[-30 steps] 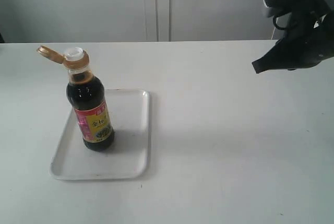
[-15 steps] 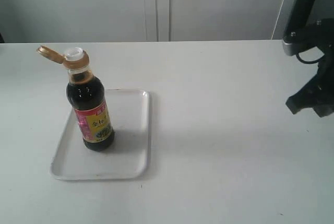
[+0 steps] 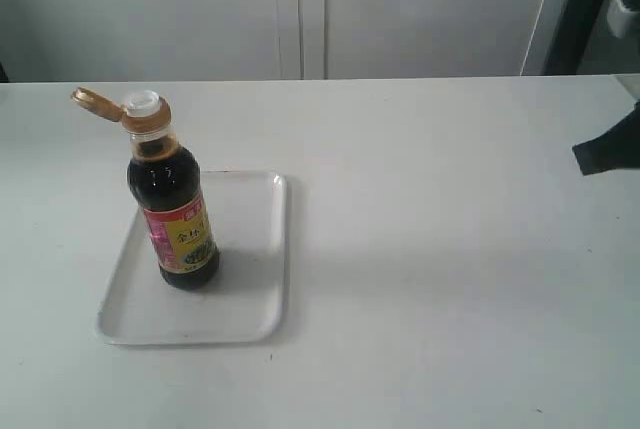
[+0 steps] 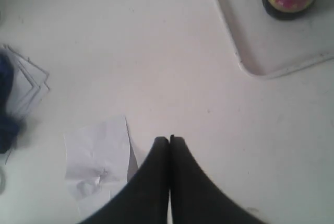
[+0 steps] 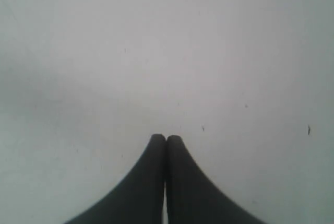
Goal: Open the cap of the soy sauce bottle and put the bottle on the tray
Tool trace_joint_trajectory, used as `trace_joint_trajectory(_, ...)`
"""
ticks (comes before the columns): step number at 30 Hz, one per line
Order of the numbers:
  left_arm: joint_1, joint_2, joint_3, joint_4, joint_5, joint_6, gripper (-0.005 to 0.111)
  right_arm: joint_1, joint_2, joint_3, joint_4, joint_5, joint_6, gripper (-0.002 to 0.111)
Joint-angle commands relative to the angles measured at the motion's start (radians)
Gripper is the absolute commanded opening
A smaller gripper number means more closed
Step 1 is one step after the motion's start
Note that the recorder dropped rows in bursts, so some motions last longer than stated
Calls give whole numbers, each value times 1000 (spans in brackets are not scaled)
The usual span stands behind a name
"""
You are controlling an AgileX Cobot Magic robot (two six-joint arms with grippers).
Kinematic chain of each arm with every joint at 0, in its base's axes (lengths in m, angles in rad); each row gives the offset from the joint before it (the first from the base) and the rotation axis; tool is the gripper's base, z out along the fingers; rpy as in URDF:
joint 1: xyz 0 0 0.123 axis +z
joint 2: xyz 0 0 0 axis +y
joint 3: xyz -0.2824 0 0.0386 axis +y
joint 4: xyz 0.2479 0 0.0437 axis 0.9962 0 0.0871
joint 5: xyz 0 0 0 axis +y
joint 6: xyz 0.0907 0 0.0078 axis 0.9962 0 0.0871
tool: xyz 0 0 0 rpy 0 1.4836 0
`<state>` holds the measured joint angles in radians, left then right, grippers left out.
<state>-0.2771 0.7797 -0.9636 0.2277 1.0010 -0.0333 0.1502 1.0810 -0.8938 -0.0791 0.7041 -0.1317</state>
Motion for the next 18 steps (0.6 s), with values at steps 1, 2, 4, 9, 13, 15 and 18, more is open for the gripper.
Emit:
trace_joint_trajectory(1, -2, -161, 117, 2, -155, 4, 0, 0, -180, 144, 70, -245, 0, 0)
trace_joint_trajectory(2, -2, -224, 168, 3, -219, 1, 0, 0, -246, 201, 79, -331, 0, 0)
trace_joint_trajectory(4, -2, -307, 234, 5, -321, -7, 0, 0, -332, 277, 109, -442, 0, 0)
trace_joint_trajectory(9, -2, -458, 365, -19, -489, -19, 0, 0, -531, 409, 122, -530, 5, 0)
trace_joint_trajectory(13, -2, -556, 442, -54, -530, -19, 0, 0, -690, 500, 183, -556, 5, 0)
trace_joint_trajectory(15, -2, -605, 465, -83, -544, -19, 0, 0, -764, 547, 193, -558, 5, 0)
trace_joint_trajectory(18, -2, -653, 507, -127, -600, -19, 0, 0, -818, 588, 193, -564, 5, 0)
